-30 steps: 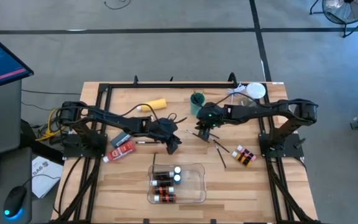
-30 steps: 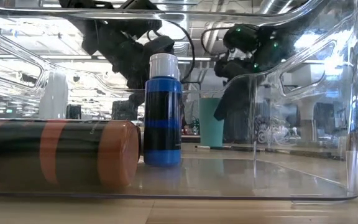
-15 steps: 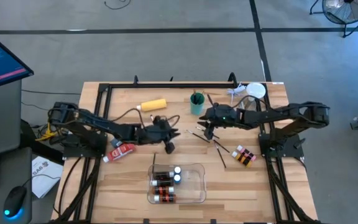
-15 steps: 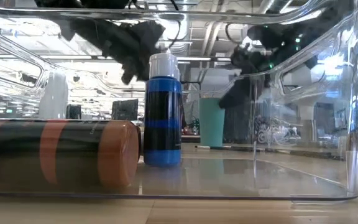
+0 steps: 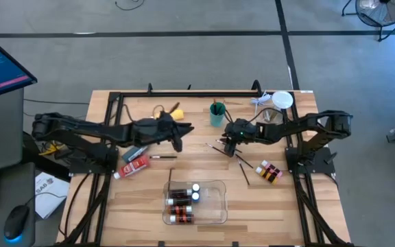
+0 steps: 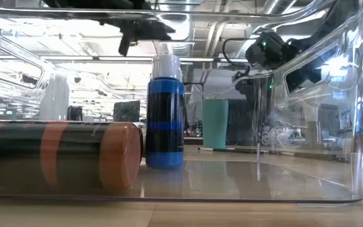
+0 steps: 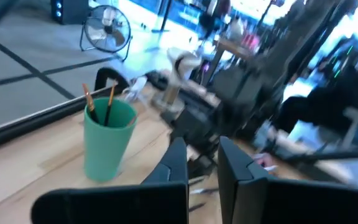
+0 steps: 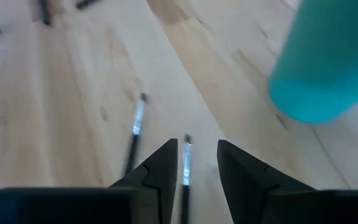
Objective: Pick & Place Paint Supplies
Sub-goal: Put the silver paint brush into the green cup
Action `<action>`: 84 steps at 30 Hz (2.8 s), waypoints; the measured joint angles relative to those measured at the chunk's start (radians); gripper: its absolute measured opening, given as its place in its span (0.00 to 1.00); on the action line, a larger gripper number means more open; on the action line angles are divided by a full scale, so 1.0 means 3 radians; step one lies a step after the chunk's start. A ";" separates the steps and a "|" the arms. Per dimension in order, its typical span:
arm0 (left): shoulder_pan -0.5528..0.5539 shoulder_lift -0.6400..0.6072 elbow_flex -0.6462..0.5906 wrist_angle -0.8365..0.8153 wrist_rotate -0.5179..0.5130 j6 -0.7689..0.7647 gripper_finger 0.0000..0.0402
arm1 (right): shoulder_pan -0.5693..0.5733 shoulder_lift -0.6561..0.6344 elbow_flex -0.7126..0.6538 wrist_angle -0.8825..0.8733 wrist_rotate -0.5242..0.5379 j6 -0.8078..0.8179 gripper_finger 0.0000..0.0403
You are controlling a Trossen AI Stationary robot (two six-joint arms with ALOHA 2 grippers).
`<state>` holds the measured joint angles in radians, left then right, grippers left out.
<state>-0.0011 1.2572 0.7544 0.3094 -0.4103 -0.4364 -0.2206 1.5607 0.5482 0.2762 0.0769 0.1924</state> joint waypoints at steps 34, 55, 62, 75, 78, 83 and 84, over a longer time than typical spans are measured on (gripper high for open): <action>0.0006 -0.0352 0.0003 -0.1201 0.0679 0.0016 0.00 | 0.0221 0.0103 0.0238 -0.0056 0.0039 0.0185 0.27; 0.0096 -0.0351 0.0003 -0.1207 0.0673 0.0011 0.00 | 0.0020 -0.0164 -0.0050 -0.0182 0.0801 0.0788 0.27; 0.0096 -0.0351 0.0003 -0.1207 0.0674 -0.0048 0.00 | 0.0130 -0.0106 -0.0055 -0.0081 0.0811 0.0758 0.27; 0.0121 -0.0351 0.0003 -0.1205 0.0674 -0.0111 0.00 | 0.0161 0.0285 -0.0050 0.0032 0.0802 0.0810 0.27; 0.0121 -0.0351 0.0003 -0.1205 0.0674 -0.0134 0.00 | 0.0161 0.0365 -0.0049 0.0044 0.0798 0.0850 0.27; 0.0121 -0.0351 0.0003 -0.1205 0.0674 -0.0136 0.00 | 0.0171 0.0418 -0.0043 0.0078 0.0829 0.0936 0.27; 0.0121 -0.0351 0.0003 -0.1205 0.0674 -0.0136 0.00 | 0.0177 0.0419 -0.0043 0.0078 0.0829 0.0935 0.27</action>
<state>0.0353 1.1519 0.7551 -0.0521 -0.2081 -0.4770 -0.1675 1.6863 0.5354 0.2996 0.3256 0.4728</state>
